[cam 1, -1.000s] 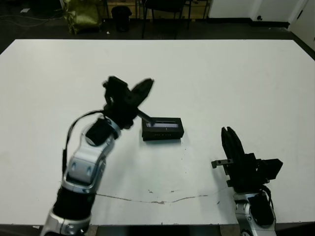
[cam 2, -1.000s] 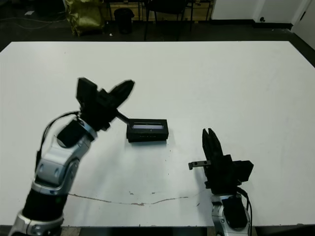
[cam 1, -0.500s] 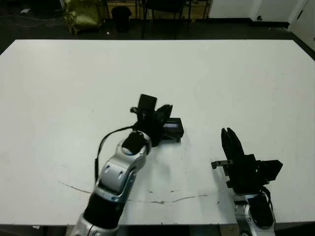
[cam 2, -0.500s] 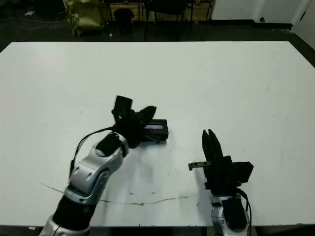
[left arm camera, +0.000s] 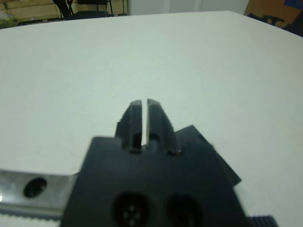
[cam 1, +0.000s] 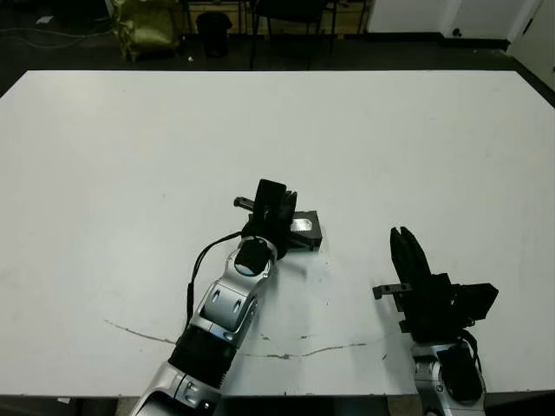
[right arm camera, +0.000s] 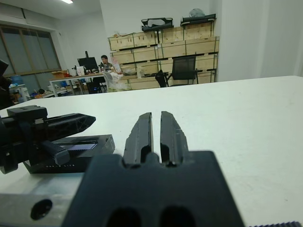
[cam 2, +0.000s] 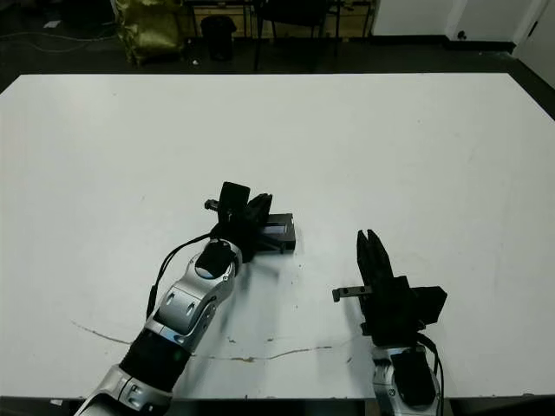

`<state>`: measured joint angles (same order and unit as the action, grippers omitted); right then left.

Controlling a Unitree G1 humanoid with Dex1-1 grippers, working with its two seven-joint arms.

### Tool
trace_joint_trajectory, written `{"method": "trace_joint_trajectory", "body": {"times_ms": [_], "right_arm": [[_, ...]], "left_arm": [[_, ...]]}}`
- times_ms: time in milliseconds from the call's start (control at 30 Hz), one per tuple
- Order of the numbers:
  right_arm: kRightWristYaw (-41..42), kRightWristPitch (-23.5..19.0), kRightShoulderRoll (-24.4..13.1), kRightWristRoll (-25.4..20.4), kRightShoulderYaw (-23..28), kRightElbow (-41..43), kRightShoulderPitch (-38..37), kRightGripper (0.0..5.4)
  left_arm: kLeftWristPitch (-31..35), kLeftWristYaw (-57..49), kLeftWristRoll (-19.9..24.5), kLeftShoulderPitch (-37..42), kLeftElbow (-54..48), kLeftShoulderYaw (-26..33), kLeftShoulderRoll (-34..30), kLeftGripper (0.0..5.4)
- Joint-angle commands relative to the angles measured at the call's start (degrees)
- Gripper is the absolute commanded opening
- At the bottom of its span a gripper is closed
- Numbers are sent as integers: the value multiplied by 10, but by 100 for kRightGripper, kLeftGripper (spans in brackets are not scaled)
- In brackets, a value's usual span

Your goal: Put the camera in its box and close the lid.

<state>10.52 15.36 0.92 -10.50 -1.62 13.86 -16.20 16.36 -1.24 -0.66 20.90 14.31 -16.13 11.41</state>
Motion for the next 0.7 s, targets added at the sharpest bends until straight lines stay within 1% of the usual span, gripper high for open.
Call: {"method": "trace_joint_trajectory", "body": {"times_ms": [33, 167, 300, 467, 533, 700], "right_arm": [[-4, -14, -4, -2, 3, 1, -8, 0], [2, -4, -5, -4, 4, -9, -5, 0], [2, -5, -6, -1, 3, -6, -7, 0], [4, -7, -6, -3, 3, -7, -6, 0], [-2, -15, -5, 1, 2, -3, -7, 0], [4, 2, -6, -1, 3, -12, -6, 0]], "left_arm": [[37, -19, 0, -38, 33, 17, 11, 2], [70, -36, 22, -54, 34, 42, 21, 2], [71, -43, 35, -65, 45, 53, 18, 2], [74, -41, 34, -70, 57, 52, 11, 2], [79, -38, 30, -69, 55, 48, 6, 2], [72, -26, 35, -78, 10, 47, -1, 2]]}}
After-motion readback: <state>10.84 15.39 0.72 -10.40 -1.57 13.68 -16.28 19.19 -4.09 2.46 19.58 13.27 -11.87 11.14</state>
